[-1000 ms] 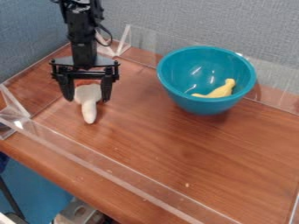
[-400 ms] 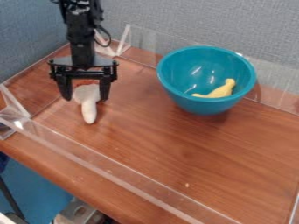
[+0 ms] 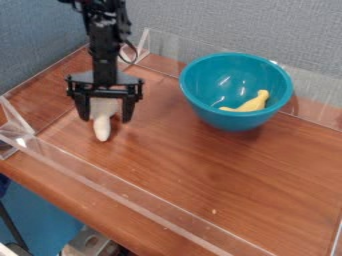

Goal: Put the mushroom in the blue bowl

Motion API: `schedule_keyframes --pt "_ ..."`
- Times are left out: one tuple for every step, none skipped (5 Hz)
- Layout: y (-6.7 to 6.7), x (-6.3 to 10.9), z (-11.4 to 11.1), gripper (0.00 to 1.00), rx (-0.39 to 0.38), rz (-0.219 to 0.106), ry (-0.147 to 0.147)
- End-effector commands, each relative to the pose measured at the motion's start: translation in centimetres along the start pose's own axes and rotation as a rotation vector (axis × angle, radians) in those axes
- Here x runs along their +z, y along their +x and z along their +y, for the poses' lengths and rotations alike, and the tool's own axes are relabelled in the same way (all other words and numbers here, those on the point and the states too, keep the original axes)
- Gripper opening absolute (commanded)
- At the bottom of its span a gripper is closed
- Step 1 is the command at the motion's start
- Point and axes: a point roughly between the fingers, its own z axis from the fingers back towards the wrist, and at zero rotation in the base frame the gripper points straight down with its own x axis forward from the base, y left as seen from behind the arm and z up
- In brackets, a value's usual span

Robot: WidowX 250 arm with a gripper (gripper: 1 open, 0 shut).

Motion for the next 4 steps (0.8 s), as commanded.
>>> schedule_keyframes --pt "0.3 0.35 -0.44 0.0 0.002 -0.029 0.009" --pt "0.3 0.09 -0.67 0.0 0.004 -0.027 0.013" --pt "0.13 -0.05 -1.09 0.0 0.001 -0.022 0.017" --pt "-0.04 -0.2 -1.4 0.0 0.001 -0.012 0.021"
